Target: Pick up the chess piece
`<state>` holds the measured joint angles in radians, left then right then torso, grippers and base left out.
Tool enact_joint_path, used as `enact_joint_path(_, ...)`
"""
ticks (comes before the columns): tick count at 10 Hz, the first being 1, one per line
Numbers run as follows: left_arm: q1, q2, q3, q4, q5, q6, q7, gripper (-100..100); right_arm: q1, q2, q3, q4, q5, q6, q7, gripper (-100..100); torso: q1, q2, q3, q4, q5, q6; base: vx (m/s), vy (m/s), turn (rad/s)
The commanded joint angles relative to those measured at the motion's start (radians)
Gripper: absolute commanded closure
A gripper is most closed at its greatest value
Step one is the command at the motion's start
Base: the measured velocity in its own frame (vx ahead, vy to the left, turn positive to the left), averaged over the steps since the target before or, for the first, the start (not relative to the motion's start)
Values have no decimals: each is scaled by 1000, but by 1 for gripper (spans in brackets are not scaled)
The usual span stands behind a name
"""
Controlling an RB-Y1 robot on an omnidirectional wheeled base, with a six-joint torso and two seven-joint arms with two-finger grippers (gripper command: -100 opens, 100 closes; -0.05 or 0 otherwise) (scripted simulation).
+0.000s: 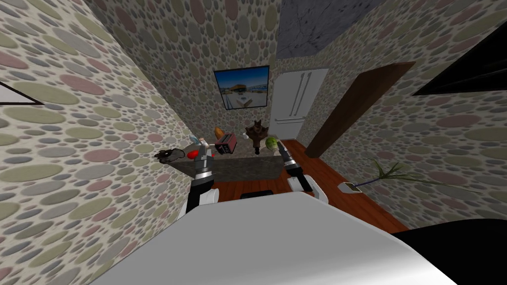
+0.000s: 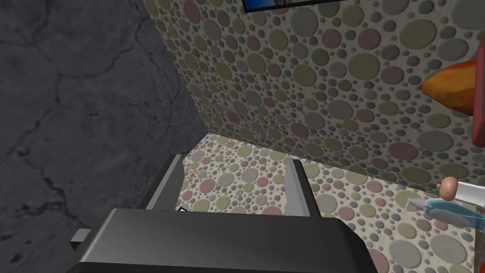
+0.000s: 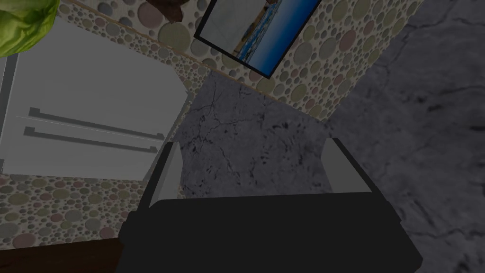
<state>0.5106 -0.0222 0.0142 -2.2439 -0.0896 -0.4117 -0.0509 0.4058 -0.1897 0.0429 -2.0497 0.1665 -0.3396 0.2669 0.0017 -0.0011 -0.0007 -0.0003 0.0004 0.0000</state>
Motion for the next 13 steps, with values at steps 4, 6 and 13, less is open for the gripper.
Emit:
enact_joint_path(4, 0, 0, 0, 0, 0, 0, 0, 0, -40, -37, 9, 55, 111, 11, 124, -100, 0, 0, 0, 0, 0, 0, 12, 28, 74)
enact_joint_path(6, 0, 0, 0, 0, 0, 0, 0, 0, -53, -48, 11, 74, 144, 14, 174, -100, 0, 1, 0, 0, 0, 0, 8, 27, 49)
enact_joint_path(13, 0, 0, 0, 0, 0, 0, 0, 0, -105, -98, 22, 160, 281, 28, 343, -100, 1, 1, 0, 0, 0, 0, 6, 29, 63)
